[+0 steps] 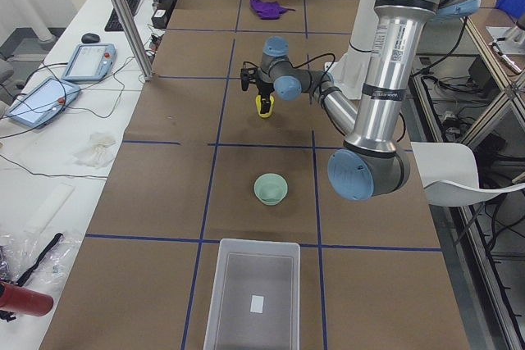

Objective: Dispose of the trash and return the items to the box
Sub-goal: 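Reach the left gripper to the yellow cup and grasp its rim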

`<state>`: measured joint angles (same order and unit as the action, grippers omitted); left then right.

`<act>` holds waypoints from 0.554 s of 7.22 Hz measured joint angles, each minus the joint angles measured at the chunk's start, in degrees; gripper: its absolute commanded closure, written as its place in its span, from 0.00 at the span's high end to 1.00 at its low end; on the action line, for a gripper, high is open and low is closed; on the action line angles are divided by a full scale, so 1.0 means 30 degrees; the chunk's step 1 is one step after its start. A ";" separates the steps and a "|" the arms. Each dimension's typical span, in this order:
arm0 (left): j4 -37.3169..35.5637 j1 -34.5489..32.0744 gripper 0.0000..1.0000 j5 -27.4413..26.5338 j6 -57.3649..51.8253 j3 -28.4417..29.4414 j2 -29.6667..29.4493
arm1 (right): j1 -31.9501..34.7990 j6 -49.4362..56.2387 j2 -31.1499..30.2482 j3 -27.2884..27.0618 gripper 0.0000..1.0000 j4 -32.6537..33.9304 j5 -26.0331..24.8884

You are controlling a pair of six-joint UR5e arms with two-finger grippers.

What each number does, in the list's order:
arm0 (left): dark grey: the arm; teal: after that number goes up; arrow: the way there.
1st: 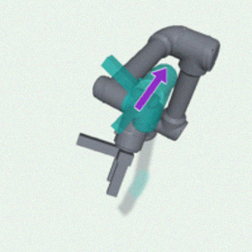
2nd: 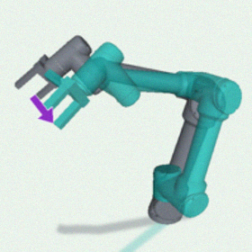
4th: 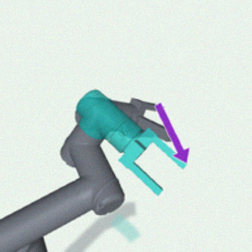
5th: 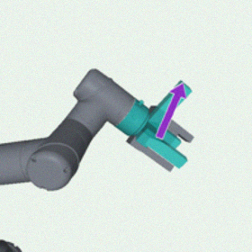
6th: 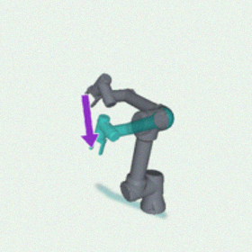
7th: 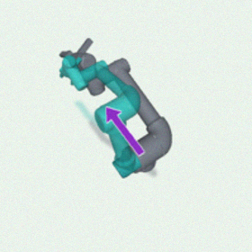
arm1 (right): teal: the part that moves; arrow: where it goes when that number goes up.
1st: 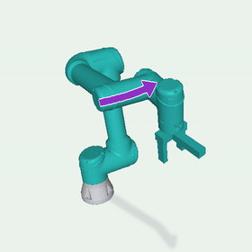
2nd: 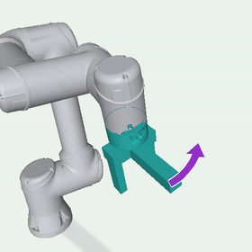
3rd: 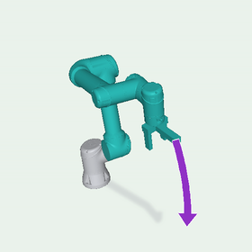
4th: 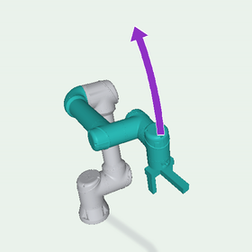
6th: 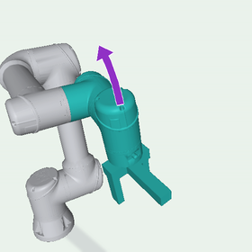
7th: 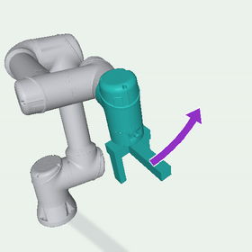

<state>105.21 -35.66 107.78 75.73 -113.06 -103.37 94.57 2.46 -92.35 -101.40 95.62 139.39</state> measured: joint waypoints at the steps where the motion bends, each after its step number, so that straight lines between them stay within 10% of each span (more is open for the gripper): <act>1: -0.0158 0.0127 0.90 -0.0130 0.0001 0.0259 -0.0266 | 0.0000 0.0000 -0.0004 0.0004 1.00 0.0002 0.0000; 4: -0.0233 0.0547 0.83 -0.0177 -0.0017 0.0796 -0.0617 | 0.0024 0.0000 -0.0008 -0.0007 1.00 0.0022 0.0000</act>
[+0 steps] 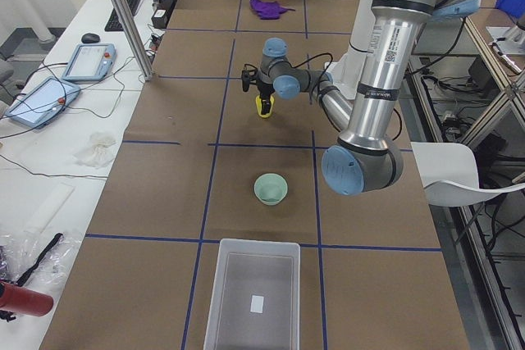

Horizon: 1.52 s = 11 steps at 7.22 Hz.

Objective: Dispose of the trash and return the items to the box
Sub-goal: 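Reach the left gripper to the yellow cup and grasp its rim, then lift the yellow cup with the left gripper while the right gripper reaches the purple cloth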

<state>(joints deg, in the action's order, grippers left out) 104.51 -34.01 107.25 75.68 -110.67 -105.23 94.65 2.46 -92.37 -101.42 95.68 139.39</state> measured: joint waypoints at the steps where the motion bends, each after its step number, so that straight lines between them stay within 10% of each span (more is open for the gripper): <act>1: -0.0003 0.0155 0.79 0.0021 -0.0015 0.0252 -0.0259 | -0.0004 0.0000 0.0000 0.0000 1.00 -0.0009 0.0000; 4: 0.0023 0.0421 0.47 0.0051 -0.0102 0.0848 -0.0526 | -0.0321 -0.0647 -0.0026 -0.0225 1.00 -0.0079 0.0007; 5: 0.0025 0.0429 0.00 0.0052 -0.0112 0.0919 -0.0538 | -0.0914 -0.2027 -0.0066 -0.0561 1.00 -0.0361 -0.0012; 11: -0.0369 0.0314 0.00 0.0127 -0.0075 0.0170 -0.0560 | -0.6426 -0.9854 -0.0411 -0.0906 1.00 -0.5038 -0.1729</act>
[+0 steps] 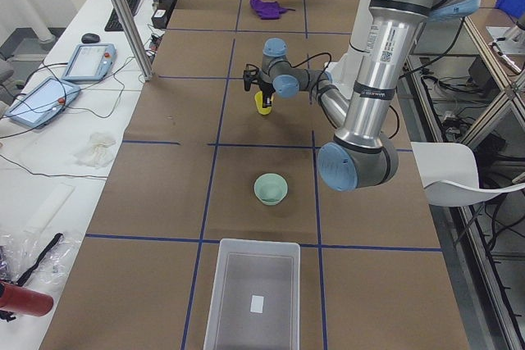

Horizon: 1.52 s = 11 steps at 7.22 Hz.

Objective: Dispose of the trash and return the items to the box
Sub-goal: 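Lift the yellow cup with the left gripper while the right gripper reaches the purple cloth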

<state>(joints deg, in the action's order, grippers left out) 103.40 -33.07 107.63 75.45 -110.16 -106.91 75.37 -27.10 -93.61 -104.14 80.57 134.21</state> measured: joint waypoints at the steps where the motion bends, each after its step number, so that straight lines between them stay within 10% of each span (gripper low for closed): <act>1: -0.0855 -0.0117 0.00 0.0016 -0.0091 -0.0661 -0.0053 | -0.1099 -0.1037 -0.0014 0.0205 1.00 -0.0827 -0.0750; 6: -0.4341 -0.2547 0.00 0.0071 -0.2457 -0.2331 -0.0960 | -0.4917 -0.4421 0.0543 0.3864 1.00 -0.6911 -0.3389; 11: -0.4963 -0.4591 0.00 0.0938 -0.5053 -0.2514 -0.0832 | -0.6093 -0.4530 0.0883 0.4554 1.00 -0.7144 -0.3572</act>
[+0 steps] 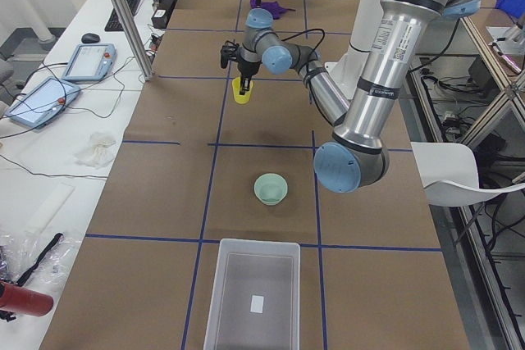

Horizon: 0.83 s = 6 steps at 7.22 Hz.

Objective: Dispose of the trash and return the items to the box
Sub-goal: 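Lift the yellow cup with the left gripper while the right gripper reaches the purple cloth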

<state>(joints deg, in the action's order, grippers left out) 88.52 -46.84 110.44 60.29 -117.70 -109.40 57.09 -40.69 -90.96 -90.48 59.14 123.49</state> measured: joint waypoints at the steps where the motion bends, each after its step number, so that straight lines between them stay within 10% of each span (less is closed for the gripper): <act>1: -0.0202 -0.0277 0.00 0.0161 -0.0482 -0.0032 0.0011 | -0.0224 -0.0001 0.0006 0.0007 1.00 0.0044 -0.0001; 2: -0.0289 -0.0459 0.00 0.0218 -0.0679 -0.0042 0.0016 | -0.0390 -0.0001 0.0004 0.0020 0.70 0.0116 -0.0008; 3: -0.0388 -0.0792 0.00 0.0251 -0.0942 -0.0059 0.0029 | -0.0511 -0.0001 0.0005 0.0020 0.10 0.0330 -0.0041; 6: -0.0838 -0.2227 0.00 0.0348 -0.3536 -0.0237 0.0766 | -0.0588 0.0051 -0.0001 -0.0165 0.00 0.0904 -0.0159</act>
<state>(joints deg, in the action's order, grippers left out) 86.00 -53.52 111.48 49.68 -118.41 -107.10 55.33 -40.54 -90.96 -90.97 61.85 123.01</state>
